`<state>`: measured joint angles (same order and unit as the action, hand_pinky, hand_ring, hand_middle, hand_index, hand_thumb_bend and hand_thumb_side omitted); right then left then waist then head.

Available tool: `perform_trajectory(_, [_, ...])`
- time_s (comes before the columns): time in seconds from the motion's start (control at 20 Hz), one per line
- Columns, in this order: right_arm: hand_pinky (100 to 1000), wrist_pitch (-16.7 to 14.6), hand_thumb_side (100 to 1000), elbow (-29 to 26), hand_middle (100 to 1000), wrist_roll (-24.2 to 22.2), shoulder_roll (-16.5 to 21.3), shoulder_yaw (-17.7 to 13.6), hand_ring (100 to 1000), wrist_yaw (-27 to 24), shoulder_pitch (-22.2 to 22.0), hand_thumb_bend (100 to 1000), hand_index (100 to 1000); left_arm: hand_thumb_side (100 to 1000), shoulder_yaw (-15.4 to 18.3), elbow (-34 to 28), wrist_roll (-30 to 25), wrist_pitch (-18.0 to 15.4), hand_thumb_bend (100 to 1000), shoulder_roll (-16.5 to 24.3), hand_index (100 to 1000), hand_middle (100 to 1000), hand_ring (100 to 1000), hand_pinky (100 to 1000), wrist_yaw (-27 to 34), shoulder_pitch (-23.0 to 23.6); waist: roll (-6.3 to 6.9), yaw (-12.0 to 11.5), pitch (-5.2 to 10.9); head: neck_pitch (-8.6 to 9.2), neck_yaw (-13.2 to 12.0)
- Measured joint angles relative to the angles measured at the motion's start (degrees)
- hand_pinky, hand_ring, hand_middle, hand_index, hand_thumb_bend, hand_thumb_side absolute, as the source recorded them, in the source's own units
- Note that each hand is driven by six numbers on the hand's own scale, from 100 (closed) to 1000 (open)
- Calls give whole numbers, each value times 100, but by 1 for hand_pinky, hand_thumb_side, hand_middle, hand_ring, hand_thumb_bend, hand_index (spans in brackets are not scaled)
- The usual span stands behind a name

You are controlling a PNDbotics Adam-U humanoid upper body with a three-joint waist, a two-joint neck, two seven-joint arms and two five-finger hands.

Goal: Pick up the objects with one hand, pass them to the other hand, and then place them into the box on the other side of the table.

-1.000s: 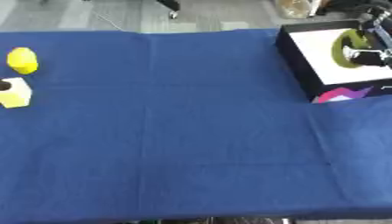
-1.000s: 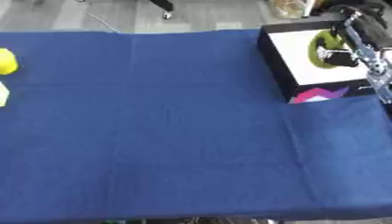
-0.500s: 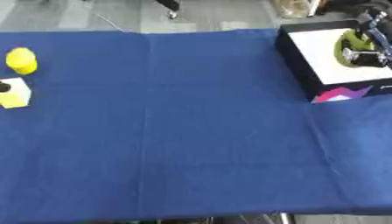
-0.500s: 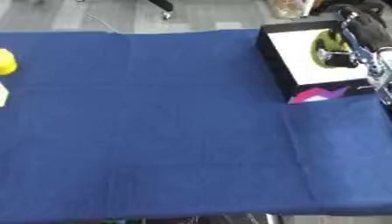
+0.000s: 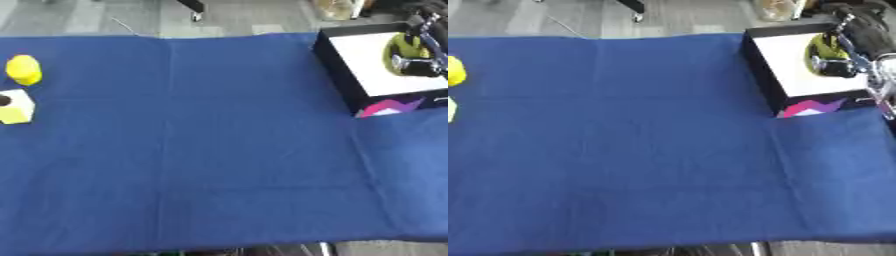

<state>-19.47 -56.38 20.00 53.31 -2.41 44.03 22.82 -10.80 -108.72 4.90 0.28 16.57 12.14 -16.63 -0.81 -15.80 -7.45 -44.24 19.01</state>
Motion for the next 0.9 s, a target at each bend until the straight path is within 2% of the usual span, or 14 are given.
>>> perform_trajectory(0.1, [886, -38, 207, 26, 919, -18, -13, 0, 982, -252, 0, 100, 422, 927, 0, 0, 0, 0, 100, 0, 888, 686, 609, 870, 0, 1, 0, -5, 0, 0, 0])
perform_trajectory(0.15, [891, -65, 216, 40, 925, -39, -19, 0, 983, -390, 0, 100, 471, 927, 1, 0, 0, 0, 100, 0, 888, 686, 609, 869, 0, 1, 0, -5, 0, 0, 0])
perform_trajectory(0.2, [896, -100, 222, 56, 931, -73, -21, 0, 985, -532, 0, 100, 564, 927, 1, 0, 0, 0, 100, 0, 888, 686, 609, 869, 0, 1, 0, -6, 0, 0, 1])
perform_trajectory(0.25, [896, -142, 230, 59, 931, -120, -22, 1, 985, -668, -1, 100, 564, 927, 1, 0, 0, 0, 100, 0, 888, 686, 609, 869, 0, 1, 0, -6, 0, 0, 2])
perform_trajectory(0.35, [911, -217, 218, 67, 938, -243, -23, 2, 995, -923, -3, 100, 744, 928, 1, 0, 0, 0, 100, 0, 888, 685, 609, 870, 0, 1, -1, -7, 0, 0, 8])
perform_trajectory(0.4, [921, -240, 210, 82, 941, -314, -23, 2, 1000, -1041, -5, 100, 782, 928, 1, 0, 0, 0, 100, 0, 888, 685, 608, 870, 0, 1, -1, -7, 0, 0, 12])
perform_trajectory(0.55, [936, -247, 200, 126, 947, -540, -24, 4, 1000, -1339, -8, 100, 818, 928, 1, 0, 0, 0, 100, 0, 888, 685, 608, 870, 0, 2, -1, -8, 0, 0, 18])
perform_trajectory(0.65, [947, -213, 304, 148, 950, -692, -26, 10, 1000, -1508, -8, 100, 843, 929, 1, 0, 0, 0, 100, 0, 888, 685, 608, 869, 0, 2, 1, -8, 0, 0, 20])
perform_trajectory(0.7, [953, -192, 404, 161, 951, -769, -28, 22, 1000, -1600, -8, 100, 861, 929, 1, 0, -1, 0, 100, 0, 888, 685, 608, 869, 0, 2, 1, -8, 0, 0, 22])
perform_trajectory(0.75, [953, -174, 404, 163, 951, -839, -34, 33, 1000, -1686, -9, 100, 861, 929, 1, 0, -1, 0, 100, 0, 888, 685, 608, 869, 0, 3, 2, -8, 0, 0, 24])
perform_trajectory(0.8, [957, -158, 474, 165, 953, -900, -40, 35, 1000, -1768, -9, 100, 870, 929, 2, 0, -1, 1, 100, 0, 888, 685, 608, 869, 0, 3, 3, -8, 0, 0, 25])
perform_trajectory(0.9, [961, -119, 522, 181, 955, -996, -42, 36, 1000, -1920, -9, 100, 881, 929, 2, 0, -2, 1, 100, 0, 888, 685, 608, 869, 0, 3, 7, -5, 0, 0, 26])
